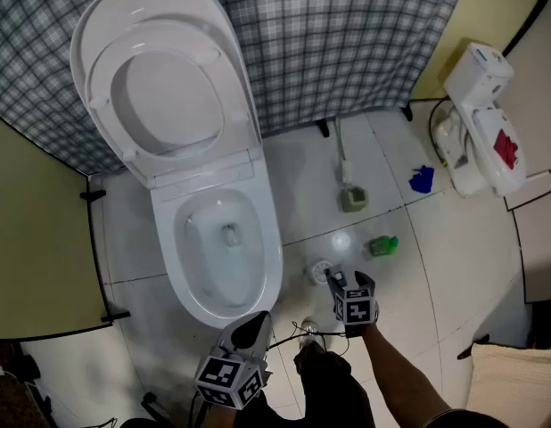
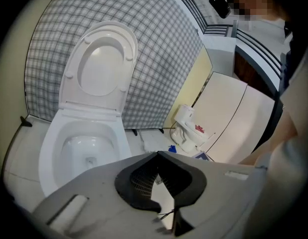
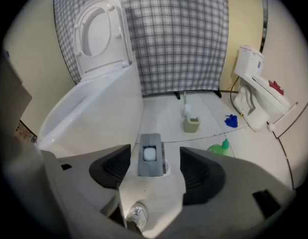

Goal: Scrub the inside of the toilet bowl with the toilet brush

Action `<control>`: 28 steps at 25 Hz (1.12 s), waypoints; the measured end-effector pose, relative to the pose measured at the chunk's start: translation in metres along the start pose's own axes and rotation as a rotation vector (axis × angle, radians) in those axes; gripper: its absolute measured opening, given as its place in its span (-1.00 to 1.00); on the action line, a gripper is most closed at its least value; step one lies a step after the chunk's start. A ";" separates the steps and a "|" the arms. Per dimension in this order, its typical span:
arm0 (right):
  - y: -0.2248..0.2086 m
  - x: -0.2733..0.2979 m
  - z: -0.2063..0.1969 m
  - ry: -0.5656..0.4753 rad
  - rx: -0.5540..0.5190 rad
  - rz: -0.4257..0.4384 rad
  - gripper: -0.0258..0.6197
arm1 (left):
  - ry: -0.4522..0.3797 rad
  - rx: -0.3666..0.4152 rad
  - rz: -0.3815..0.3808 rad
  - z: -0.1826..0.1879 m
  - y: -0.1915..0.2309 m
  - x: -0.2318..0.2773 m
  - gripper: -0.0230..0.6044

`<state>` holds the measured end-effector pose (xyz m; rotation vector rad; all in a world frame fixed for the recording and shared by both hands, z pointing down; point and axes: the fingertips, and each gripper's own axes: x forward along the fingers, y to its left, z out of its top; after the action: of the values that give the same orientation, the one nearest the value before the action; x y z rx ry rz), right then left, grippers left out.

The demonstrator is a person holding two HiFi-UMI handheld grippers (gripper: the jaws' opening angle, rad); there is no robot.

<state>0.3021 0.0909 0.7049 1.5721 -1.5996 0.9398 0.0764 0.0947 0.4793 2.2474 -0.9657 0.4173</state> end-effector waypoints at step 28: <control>0.275 -0.498 0.357 -0.867 -0.348 0.541 -0.90 | -0.413 0.276 -0.026 0.318 -0.063 -0.238 -0.95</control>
<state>0.0423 0.0281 0.0887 1.3793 -2.7060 0.1459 -0.0277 0.0397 0.0950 2.6591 -1.1376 0.0738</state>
